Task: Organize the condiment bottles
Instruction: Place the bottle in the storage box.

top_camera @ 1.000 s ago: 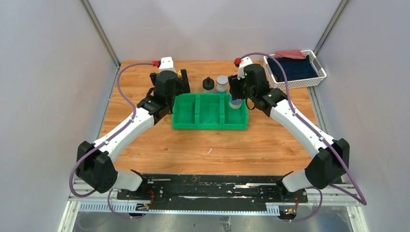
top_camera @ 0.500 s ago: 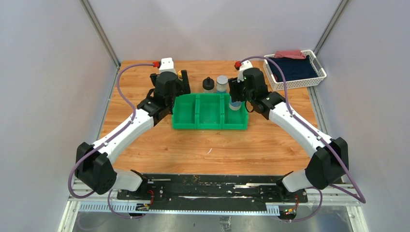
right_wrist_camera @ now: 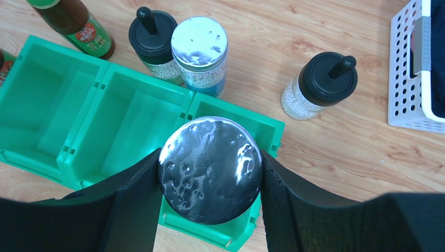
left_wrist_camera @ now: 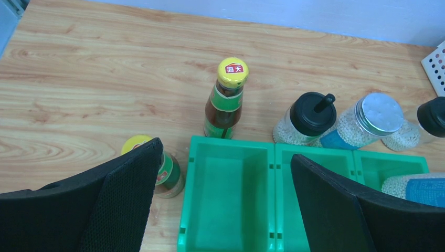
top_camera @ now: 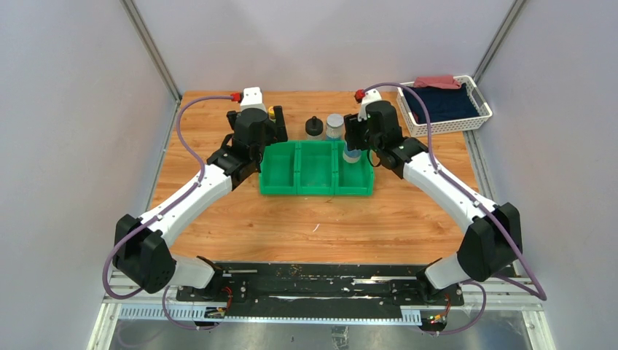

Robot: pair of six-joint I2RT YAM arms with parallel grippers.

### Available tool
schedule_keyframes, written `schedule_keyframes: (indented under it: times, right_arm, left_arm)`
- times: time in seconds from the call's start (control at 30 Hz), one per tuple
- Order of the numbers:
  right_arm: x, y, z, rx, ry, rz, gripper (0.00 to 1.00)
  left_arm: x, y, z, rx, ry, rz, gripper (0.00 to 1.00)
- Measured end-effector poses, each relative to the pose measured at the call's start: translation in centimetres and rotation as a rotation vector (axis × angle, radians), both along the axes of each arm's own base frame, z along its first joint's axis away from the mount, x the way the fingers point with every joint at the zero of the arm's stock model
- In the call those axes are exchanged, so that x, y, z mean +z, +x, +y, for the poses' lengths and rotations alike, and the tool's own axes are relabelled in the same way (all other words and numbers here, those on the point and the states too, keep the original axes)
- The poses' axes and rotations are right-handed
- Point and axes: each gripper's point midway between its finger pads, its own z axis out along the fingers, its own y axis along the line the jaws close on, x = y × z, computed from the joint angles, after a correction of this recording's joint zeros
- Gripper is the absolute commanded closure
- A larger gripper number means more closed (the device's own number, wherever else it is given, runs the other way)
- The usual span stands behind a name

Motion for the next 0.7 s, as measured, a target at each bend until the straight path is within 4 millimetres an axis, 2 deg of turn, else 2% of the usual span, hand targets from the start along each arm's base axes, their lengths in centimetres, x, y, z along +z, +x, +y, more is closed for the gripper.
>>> schedule_keyframes:
  times: [0.3, 0.7]
  right_arm:
    - [-1.9, 0.7, -0.3, -0.022, -0.011, 0.042, 1.00]
    - [-3.9, 1.8, -0.8, -0.049, -0.019, 0.079, 1.00]
  left_arm:
    - [0.0, 0.2, -0.1, 0.000, -0.003, -0.006, 0.00]
    - [-1.1, 0.7, -0.4, -0.001, 0.012, 0.013, 0.00]
